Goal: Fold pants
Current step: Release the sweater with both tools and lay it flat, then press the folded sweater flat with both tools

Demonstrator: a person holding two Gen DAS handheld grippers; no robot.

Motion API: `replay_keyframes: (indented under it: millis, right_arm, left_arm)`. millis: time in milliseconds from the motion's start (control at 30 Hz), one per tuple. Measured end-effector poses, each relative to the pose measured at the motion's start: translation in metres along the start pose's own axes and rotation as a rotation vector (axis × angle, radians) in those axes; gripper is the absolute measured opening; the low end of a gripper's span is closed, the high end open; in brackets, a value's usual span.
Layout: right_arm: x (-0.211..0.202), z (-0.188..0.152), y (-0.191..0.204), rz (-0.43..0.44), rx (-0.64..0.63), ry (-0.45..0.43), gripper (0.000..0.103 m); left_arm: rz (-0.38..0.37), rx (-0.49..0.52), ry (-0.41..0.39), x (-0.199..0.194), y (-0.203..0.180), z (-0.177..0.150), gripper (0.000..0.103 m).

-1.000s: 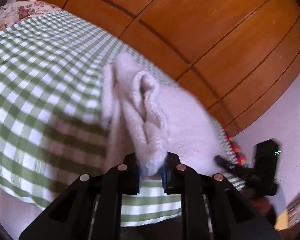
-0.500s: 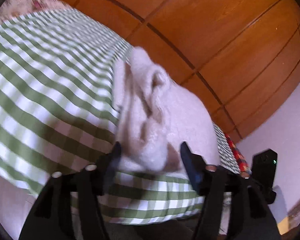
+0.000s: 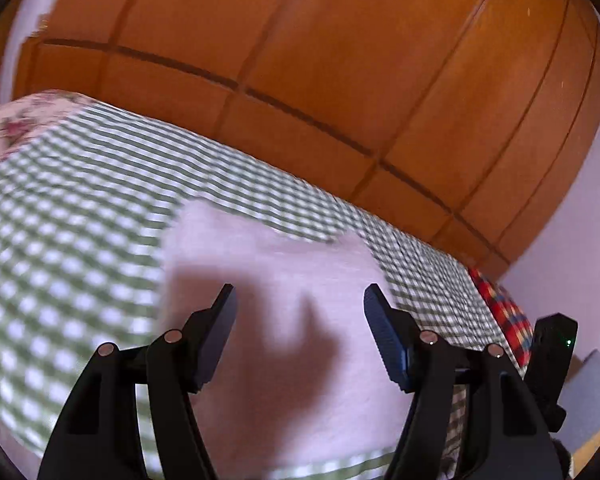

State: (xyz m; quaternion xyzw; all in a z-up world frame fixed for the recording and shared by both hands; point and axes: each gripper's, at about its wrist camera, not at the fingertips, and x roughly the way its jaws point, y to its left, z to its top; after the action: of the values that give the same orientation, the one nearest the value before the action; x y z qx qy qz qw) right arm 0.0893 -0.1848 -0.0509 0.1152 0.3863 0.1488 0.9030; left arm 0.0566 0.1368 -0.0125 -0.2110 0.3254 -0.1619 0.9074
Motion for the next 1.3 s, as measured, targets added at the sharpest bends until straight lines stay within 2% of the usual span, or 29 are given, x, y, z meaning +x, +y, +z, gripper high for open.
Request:
replay_keyframes:
  millis: [67,200,400,667,900,1033,1167,1300]
  right_arm:
    - [0.007,0.011,0.004,-0.031,-0.028,0.008,0.051]
    - [0.028,0.037,0.011,-0.074,-0.04,0.033,0.05]
    - [0.048,0.058,0.03,-0.114,-0.087,0.052,0.05]
    - [0.068,0.066,0.043,-0.13,-0.122,0.061,0.05]
    - [0.079,0.066,0.052,-0.142,-0.155,0.064,0.05]
    - [0.089,0.067,0.054,-0.138,-0.159,0.064,0.05]
    - [0.105,0.069,0.061,-0.164,-0.203,0.053,0.05]
    - [0.126,0.067,0.06,-0.206,-0.246,0.091,0.05]
  left_arm:
    - [-0.003,0.014,0.018,0.014,-0.01,0.009,0.065]
    - [0.06,0.039,0.065,0.049,-0.016,0.025,0.065]
    - [0.171,0.008,0.127,0.089,0.022,0.032,0.064]
    - [0.175,0.049,0.092,0.091,0.038,0.017,0.062]
    - [0.198,0.028,0.062,0.09,0.057,0.011,0.062]
    - [0.184,-0.007,0.05,0.09,0.069,0.007,0.064]
    - [0.194,-0.014,0.073,0.098,0.073,0.012,0.066]
    - [0.207,-0.037,0.101,0.112,0.082,0.018,0.07]
